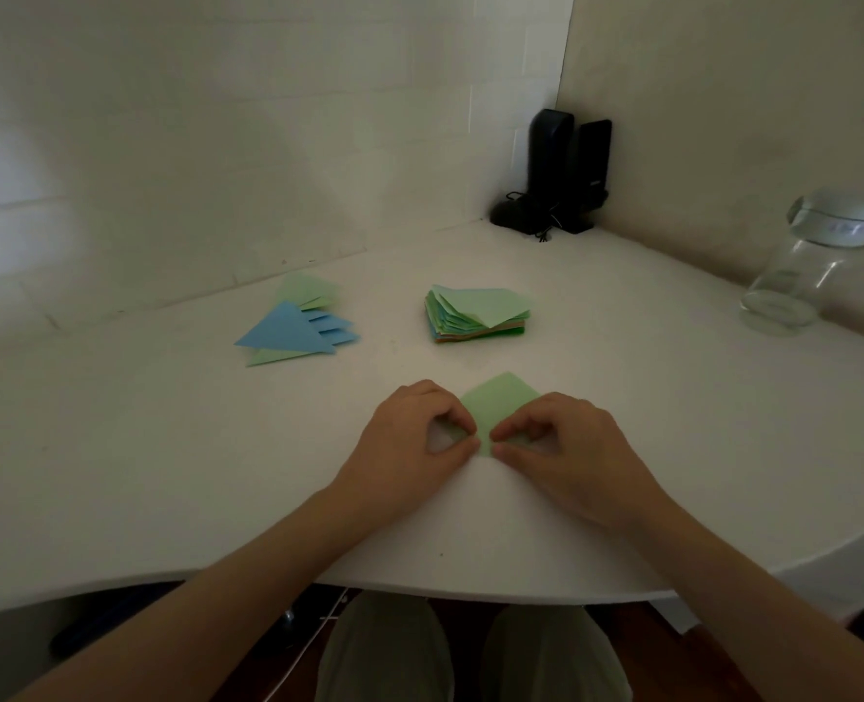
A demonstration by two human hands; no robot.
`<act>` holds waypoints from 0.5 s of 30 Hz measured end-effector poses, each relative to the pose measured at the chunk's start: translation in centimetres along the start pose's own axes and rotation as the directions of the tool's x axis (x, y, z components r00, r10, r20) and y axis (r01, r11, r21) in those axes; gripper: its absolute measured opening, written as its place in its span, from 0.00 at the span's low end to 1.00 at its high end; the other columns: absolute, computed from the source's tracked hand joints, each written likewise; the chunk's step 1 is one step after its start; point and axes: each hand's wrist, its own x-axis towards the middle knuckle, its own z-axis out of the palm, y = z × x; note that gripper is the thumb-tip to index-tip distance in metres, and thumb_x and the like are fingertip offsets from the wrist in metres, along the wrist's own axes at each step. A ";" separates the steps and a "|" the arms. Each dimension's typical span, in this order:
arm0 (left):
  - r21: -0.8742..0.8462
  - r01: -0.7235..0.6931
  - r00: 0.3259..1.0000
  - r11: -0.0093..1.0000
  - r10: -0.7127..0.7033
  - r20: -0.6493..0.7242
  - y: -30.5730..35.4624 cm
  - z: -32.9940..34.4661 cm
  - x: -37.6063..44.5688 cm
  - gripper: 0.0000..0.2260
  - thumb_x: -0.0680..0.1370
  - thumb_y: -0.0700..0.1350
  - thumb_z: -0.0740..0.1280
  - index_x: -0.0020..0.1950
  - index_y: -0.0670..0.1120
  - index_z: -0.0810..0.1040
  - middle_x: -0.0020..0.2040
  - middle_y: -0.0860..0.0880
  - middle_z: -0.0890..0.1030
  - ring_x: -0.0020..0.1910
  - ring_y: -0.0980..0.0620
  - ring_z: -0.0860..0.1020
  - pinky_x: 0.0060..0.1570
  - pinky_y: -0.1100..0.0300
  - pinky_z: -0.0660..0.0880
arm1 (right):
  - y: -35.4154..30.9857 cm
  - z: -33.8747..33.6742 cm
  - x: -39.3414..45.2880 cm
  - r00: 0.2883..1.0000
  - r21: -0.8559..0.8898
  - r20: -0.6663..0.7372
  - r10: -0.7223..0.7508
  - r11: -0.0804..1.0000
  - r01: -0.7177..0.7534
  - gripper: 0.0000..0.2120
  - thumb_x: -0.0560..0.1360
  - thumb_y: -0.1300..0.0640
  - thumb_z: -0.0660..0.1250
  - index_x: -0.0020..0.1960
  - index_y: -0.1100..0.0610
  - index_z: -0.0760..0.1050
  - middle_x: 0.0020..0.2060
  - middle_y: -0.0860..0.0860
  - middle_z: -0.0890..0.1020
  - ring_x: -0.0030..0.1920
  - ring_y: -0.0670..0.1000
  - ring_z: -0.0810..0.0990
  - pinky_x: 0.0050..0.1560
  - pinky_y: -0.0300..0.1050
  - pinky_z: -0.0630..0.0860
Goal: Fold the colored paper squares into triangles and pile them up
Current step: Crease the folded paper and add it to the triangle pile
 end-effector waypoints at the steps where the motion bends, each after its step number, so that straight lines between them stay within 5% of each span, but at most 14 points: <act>1: -0.001 0.002 1.000 1.000 -0.002 0.003 -0.1 0.0 0.0 0.04 0.71 0.44 0.73 0.43 0.48 0.81 0.44 0.54 0.78 0.45 0.58 0.74 0.47 0.70 0.67 | 0.0 -0.2 0.0 1.000 0.002 0.018 0.008 1.000 -0.008 0.06 0.67 0.50 0.74 0.41 0.41 0.79 0.40 0.41 0.78 0.43 0.35 0.74 0.42 0.22 0.64; 5: -0.004 -0.006 1.000 1.000 0.006 -0.002 -0.3 0.2 -0.2 0.04 0.71 0.45 0.73 0.44 0.50 0.80 0.44 0.54 0.77 0.46 0.59 0.74 0.48 0.70 0.67 | -0.4 -0.5 0.5 0.992 -0.034 0.095 0.087 0.996 -0.084 0.06 0.67 0.44 0.73 0.42 0.43 0.80 0.42 0.42 0.77 0.43 0.38 0.74 0.43 0.25 0.67; 9: -0.061 -0.003 0.999 0.998 0.005 0.045 -0.4 -0.5 -0.2 0.07 0.73 0.50 0.71 0.50 0.53 0.79 0.48 0.56 0.78 0.49 0.60 0.74 0.49 0.72 0.67 | -1.5 0.0 1.0 0.977 -0.149 0.140 0.163 0.978 -0.142 0.10 0.70 0.38 0.67 0.43 0.43 0.78 0.46 0.43 0.74 0.50 0.45 0.75 0.58 0.49 0.71; 15: -0.043 -0.048 0.967 0.998 0.058 0.247 -1.0 -1.9 -0.5 0.23 0.68 0.56 0.63 0.62 0.52 0.75 0.60 0.58 0.75 0.59 0.64 0.69 0.58 0.76 0.61 | -1.9 -1.0 0.7 0.960 -0.097 0.240 0.146 0.987 -0.126 0.04 0.71 0.43 0.68 0.41 0.40 0.74 0.41 0.38 0.71 0.47 0.42 0.71 0.60 0.51 0.69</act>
